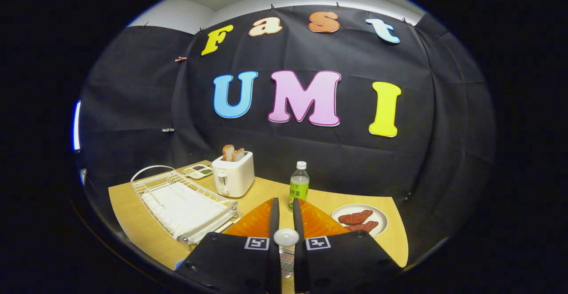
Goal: Take the plate from the dish rack, then take the spoon from the basket and place it into the plate.
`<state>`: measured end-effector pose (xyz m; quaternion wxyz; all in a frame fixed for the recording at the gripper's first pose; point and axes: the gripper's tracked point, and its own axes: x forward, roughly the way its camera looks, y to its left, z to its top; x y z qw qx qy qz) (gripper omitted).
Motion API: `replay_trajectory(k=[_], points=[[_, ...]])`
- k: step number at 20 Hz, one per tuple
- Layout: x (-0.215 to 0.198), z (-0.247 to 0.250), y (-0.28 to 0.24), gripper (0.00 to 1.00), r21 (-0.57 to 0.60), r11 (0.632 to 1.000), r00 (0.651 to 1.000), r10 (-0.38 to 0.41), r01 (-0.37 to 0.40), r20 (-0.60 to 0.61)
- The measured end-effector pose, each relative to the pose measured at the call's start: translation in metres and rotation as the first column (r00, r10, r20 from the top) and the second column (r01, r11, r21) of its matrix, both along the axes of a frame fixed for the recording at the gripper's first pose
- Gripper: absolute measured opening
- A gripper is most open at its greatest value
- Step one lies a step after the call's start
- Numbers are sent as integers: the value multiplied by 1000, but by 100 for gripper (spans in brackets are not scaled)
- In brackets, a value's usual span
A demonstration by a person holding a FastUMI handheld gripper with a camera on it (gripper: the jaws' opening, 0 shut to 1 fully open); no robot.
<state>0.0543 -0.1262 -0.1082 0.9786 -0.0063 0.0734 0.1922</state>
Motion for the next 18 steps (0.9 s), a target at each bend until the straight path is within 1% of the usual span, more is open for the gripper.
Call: replay_trajectory(k=[3, 6, 10, 13, 18], points=[[-26, 18, 15, 15, 54, 997, 998, 59, -59, -6], [-54, 10, 31, 15, 68, 989, 991, 132, -130, -34], [-89, -35, 57, 15, 59, 973, 967, 230, -225, -108], [-101, -69, 70, 15, 49, 964, 951, 265, -261, -158], [-112, -115, 87, 15, 40, 954, 925, 297, -297, -238]])
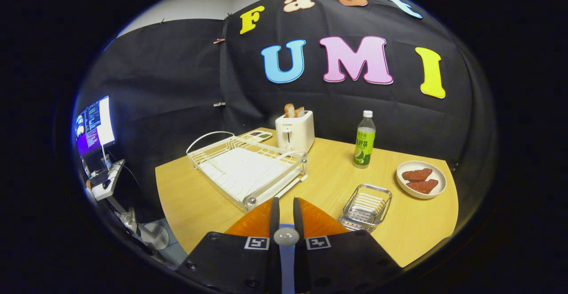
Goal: Take the plate from the dish rack, then take the spoon from the basket and place it into the plate.
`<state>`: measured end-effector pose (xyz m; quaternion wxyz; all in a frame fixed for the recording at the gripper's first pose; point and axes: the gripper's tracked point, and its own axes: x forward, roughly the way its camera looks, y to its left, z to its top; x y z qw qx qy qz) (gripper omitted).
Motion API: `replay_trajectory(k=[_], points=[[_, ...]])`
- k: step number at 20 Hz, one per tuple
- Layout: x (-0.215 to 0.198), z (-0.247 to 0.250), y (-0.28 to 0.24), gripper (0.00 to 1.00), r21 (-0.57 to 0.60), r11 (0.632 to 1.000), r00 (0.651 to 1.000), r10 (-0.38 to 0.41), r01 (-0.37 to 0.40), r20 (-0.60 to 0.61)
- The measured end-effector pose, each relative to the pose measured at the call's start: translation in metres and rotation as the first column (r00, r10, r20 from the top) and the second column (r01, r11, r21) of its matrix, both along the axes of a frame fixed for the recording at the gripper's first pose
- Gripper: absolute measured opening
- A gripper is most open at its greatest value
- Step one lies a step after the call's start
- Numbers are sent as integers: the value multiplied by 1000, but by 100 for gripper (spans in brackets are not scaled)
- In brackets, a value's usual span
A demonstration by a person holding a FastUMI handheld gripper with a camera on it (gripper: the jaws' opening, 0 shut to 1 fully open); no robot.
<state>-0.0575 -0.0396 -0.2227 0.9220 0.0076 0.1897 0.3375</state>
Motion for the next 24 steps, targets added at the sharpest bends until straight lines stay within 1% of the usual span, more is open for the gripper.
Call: replay_trajectory(k=[7, 10, 14, 16, 17, 20, 22, 24], points=[[-18, -31, 9, 16, -59, 997, 997, 51, -54, -53], [-21, -38, 4, 18, -63, 997, 996, 46, -51, -74], [-22, -55, -6, 21, -74, 996, 986, 28, -40, -162], [-21, -57, -7, 21, -70, 997, 983, 17, -30, -182], [-20, -54, -10, 22, -67, 997, 983, 10, -23, -184], [-17, -44, -12, 69, -47, 999, 981, -7, -2, -195], [-12, -25, -17, 100, -35, 999, 986, -20, 14, -167], [-5, 5, -29, 99, -37, 998, 993, -49, 46, -105]])
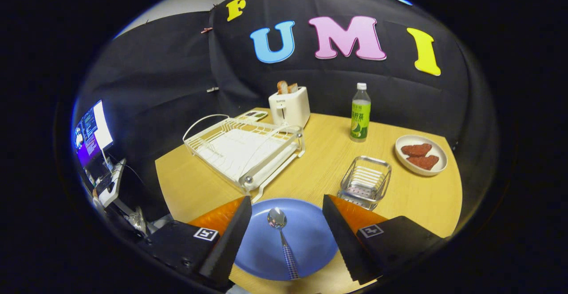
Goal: Take the plate from the dish rack, then take the spoon from the basket and place it into the plate.
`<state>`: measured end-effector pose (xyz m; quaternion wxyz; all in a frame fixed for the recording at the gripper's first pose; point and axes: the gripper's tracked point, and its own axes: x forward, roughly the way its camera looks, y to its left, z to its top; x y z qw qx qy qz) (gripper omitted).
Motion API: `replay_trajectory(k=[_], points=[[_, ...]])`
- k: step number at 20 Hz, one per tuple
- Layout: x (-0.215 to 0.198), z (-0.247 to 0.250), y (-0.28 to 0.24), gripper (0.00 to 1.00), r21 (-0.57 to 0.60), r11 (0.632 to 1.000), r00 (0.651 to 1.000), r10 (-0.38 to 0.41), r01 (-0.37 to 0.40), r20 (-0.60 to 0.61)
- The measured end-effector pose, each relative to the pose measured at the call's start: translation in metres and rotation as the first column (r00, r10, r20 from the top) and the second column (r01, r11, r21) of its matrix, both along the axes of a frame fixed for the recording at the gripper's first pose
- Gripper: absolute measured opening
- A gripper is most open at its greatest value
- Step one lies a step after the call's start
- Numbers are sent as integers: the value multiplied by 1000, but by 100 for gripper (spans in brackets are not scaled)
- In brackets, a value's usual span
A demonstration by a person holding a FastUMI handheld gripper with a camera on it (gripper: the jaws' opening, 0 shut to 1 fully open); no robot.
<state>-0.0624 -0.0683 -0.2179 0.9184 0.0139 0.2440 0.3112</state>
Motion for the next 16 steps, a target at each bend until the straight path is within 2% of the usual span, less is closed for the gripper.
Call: replay_trajectory(k=[5, 8, 12, 16], points=[[23, 88, -31, 99, 64, 986, 979, -160, 152, 130], [35, 141, -51, 98, 123, 956, 941, -285, 266, 183], [43, 201, -82, 98, 159, 887, 843, -462, 434, 276], [29, 240, -111, 98, 168, 788, 705, -608, 592, 366]])
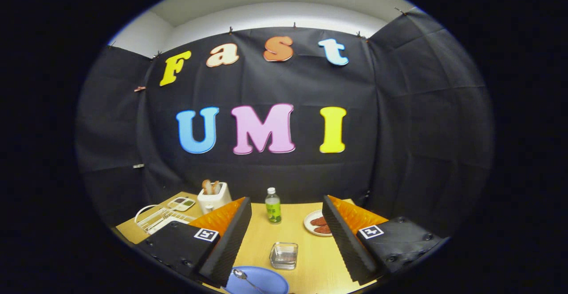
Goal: Take the plate from the dish rack, then take the spoon from the basket and place it into the plate.
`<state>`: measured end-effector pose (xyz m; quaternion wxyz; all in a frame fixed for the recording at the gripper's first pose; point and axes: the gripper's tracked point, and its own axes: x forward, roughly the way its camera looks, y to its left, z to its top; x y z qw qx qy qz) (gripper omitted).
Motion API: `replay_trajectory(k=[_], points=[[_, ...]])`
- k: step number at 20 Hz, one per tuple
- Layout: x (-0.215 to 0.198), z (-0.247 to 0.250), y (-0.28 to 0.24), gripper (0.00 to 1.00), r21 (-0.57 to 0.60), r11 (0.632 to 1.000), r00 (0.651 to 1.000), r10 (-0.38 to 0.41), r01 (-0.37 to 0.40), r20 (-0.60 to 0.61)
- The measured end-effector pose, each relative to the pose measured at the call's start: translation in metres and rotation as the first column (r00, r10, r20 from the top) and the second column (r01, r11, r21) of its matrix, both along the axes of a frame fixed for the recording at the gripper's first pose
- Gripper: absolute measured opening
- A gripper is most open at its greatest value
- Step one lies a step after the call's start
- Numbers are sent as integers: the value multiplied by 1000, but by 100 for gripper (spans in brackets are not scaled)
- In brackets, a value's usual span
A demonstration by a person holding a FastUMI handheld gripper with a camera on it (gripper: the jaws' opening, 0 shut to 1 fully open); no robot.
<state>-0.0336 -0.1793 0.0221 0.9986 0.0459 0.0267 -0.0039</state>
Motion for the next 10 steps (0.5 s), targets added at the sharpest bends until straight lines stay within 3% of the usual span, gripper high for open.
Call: replay_trajectory(k=[4, 10], points=[[-12, 18, 3, 98, -6, 996, 995, -90, 90, 50], [-10, 22, 47, 98, -16, 996, 995, -89, 90, 54]])
